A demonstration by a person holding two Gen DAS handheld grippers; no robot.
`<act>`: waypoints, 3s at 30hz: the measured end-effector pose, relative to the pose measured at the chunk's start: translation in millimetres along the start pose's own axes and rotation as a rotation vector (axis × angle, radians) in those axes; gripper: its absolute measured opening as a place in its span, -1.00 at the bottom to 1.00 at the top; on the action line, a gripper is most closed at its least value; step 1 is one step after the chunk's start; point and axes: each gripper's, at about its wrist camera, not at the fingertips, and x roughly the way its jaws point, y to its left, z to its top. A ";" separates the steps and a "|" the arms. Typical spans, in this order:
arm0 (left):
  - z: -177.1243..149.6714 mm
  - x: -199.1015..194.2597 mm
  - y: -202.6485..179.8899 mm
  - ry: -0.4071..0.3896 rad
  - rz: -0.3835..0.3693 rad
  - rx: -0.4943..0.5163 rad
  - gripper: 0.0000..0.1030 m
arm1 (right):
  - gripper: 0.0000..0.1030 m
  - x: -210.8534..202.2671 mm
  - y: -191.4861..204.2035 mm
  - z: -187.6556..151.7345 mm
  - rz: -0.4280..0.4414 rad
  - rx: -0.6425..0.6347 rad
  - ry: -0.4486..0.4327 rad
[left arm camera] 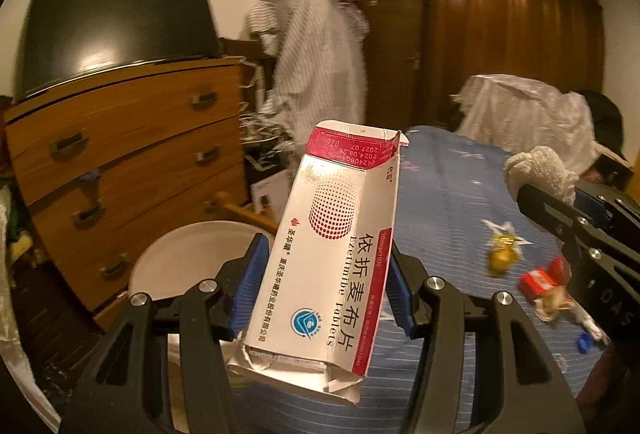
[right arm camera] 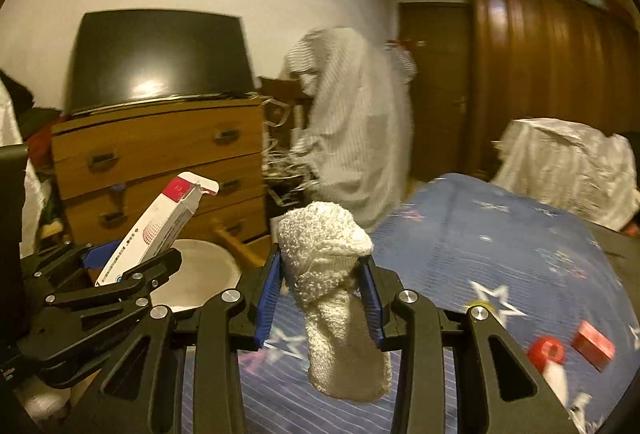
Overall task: Collect trash
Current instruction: 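Lift and carry the medicine box and towel to the white bucket, then open both tools to drop the box and towel into the bucket, then move both tools back over the trash on the bed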
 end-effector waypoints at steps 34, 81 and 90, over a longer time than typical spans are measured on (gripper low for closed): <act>-35.0 159.5 179.0 0.458 0.081 -0.141 0.04 | -0.26 331.2 174.1 -19.7 0.350 -0.068 0.672; -164.7 63.1 -270.6 0.519 -0.699 0.480 0.55 | 0.13 -188.3 -281.7 -280.0 -0.263 0.443 0.312; -184.4 64.8 -374.3 0.495 -0.755 0.607 0.39 | 0.13 -227.5 -335.2 -318.1 -0.294 0.515 0.282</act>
